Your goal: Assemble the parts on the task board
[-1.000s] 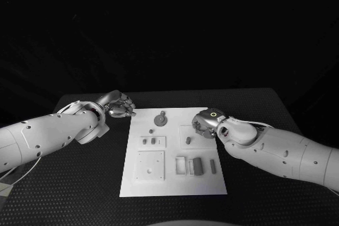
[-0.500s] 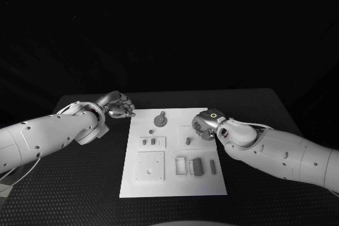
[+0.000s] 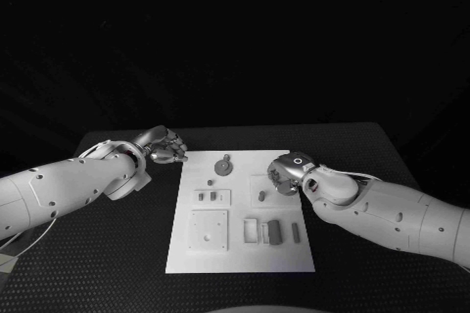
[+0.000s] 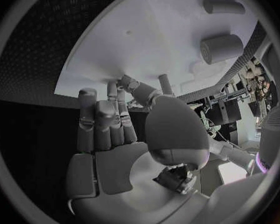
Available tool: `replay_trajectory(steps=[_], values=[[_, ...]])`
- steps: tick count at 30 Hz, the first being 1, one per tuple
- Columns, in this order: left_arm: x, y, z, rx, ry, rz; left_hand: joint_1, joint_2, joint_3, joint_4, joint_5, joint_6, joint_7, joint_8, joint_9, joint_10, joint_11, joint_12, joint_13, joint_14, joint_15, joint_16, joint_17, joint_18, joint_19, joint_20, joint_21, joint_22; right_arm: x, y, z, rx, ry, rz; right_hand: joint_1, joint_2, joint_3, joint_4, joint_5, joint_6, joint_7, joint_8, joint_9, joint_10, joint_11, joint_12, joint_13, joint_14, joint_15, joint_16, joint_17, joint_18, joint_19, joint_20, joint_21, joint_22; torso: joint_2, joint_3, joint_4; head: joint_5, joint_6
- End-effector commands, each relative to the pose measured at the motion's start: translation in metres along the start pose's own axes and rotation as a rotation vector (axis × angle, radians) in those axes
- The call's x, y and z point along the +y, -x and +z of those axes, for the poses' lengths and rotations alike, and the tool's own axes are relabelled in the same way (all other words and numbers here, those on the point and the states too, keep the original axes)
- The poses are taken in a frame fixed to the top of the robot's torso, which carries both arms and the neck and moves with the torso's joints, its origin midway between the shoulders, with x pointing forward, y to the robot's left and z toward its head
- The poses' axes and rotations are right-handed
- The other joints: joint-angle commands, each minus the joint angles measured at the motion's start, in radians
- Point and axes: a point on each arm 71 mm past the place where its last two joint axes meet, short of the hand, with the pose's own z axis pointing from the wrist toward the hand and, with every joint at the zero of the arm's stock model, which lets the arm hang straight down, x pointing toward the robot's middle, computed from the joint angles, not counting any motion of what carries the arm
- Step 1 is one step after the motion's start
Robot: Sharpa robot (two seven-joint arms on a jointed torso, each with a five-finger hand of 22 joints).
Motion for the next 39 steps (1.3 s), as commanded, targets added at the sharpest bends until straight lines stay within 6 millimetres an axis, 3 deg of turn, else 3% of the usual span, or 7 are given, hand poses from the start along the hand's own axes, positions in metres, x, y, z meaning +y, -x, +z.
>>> replay_trajectory(steps=[1, 14, 22, 25, 39], values=[[-0.0018, -0.0004, 0.0005, 0.006, -0.007, 0.002, 0.002, -0.008, -0.004, 0.004, -0.002, -0.009, 0.0, 0.007, -0.001, -0.008, 0.0, -0.001, -0.001, 0.007, -0.002, -0.004, 0.001, 0.003, 0.008, 0.001, 0.004, -0.002, -0.0012, -0.0113, -0.0042, 0.06, -0.011, -0.01, -0.01, 0.002, 0.001, -0.007, 0.003, 0.009, -0.001, 0.006, 0.003, 0.107, -0.002, -0.005, 0.001, 0.006, -0.004, -0.005, 0.001, 0.075, 0.01, 0.0, 0.003, -0.002, 0.0, 0.0002, -0.0004, 0.0, 0.0], [-0.0015, -0.0004, 0.0006, 0.007, -0.006, 0.002, 0.002, -0.008, -0.005, 0.005, -0.002, -0.01, 0.0, 0.007, -0.001, -0.009, 0.0, -0.001, -0.001, 0.008, -0.002, -0.005, 0.003, 0.003, 0.01, 0.001, 0.004, -0.004, -0.0016, -0.0116, -0.0031, 0.067, -0.008, 0.027, -0.027, 0.003, 0.003, -0.017, 0.003, 0.003, 0.001, 0.002, 0.004, 0.102, 0.0, -0.008, 0.003, 0.005, -0.002, -0.01, 0.001, 0.075, 0.008, 0.0, 0.0, -0.004, 0.0, 0.0, -0.0013, 0.001, -0.001], [-0.0014, -0.0003, 0.0006, 0.007, -0.005, 0.002, 0.002, -0.008, -0.005, 0.005, -0.002, -0.01, 0.0, 0.007, -0.001, -0.009, 0.0, 0.0, -0.001, 0.008, -0.002, -0.005, 0.004, 0.003, 0.01, 0.001, 0.004, -0.004, -0.004, -0.0115, -0.0029, 0.058, -0.019, 0.042, -0.069, -0.041, -0.013, -0.012, 0.003, -0.027, 0.014, -0.014, 0.001, 0.072, 0.015, -0.027, -0.002, -0.002, 0.012, -0.018, 0.0, 0.075, 0.0, 0.0, -0.008, -0.008, 0.0, 0.0004, -0.0009, 0.001, -0.001], [-0.0013, -0.0002, 0.0006, 0.006, -0.005, 0.002, 0.002, -0.008, -0.005, 0.005, -0.002, -0.01, 0.0, 0.007, -0.001, -0.009, 0.0, 0.0, -0.001, 0.008, -0.002, -0.005, 0.004, 0.003, 0.01, 0.001, 0.004, -0.004, -0.0039, -0.0115, -0.0029, 0.059, -0.019, 0.043, -0.076, -0.046, -0.014, -0.007, 0.003, -0.03, 0.015, -0.015, 0.001, 0.07, 0.016, -0.029, -0.001, -0.002, 0.014, -0.018, 0.001, 0.075, 0.001, -0.001, -0.009, -0.009, 0.0, 0.0004, -0.0006, 0.001, -0.001], [-0.0015, -0.0004, 0.0007, 0.007, -0.005, 0.002, 0.003, -0.008, -0.005, 0.006, -0.002, -0.01, 0.0, 0.007, -0.001, -0.009, 0.0, 0.0, -0.001, 0.009, -0.002, -0.005, 0.005, 0.003, 0.011, 0.001, 0.004, -0.006, -0.004, -0.0106, -0.002, 0.047, -0.028, 0.037, -0.079, -0.011, -0.001, 0.013, 0.003, 0.006, -0.002, 0.005, 0.014, 0.109, 0.0, -0.009, 0.014, 0.009, -0.002, -0.014, 0.006, 0.075, 0.016, -0.006, -0.002, -0.008, 0.001, 0.0004, -0.0005, 0.001, 0.0]])
